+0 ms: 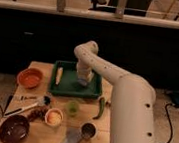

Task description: Wipe tray with sponge

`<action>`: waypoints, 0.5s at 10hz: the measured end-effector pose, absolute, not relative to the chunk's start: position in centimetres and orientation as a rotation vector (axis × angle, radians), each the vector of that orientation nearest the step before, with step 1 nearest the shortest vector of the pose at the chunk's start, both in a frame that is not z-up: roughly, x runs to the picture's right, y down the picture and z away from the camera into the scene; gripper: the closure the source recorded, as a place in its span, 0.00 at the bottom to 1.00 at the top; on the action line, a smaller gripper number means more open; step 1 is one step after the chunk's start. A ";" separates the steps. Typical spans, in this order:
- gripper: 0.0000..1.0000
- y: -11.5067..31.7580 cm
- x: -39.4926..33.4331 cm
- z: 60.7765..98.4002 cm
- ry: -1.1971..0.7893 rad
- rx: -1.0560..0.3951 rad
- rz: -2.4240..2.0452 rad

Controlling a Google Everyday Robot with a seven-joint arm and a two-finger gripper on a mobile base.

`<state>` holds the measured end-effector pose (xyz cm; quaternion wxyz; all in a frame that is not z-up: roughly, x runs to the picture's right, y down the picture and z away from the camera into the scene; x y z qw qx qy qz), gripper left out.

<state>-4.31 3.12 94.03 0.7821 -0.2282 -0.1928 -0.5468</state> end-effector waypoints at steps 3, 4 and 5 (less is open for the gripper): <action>1.00 5.6 -6.6 92.5 -0.477 -0.484 -1.266; 1.00 6.5 -6.6 92.0 -0.487 -0.484 -1.279; 1.00 7.7 -6.2 91.3 -0.495 -0.488 -1.272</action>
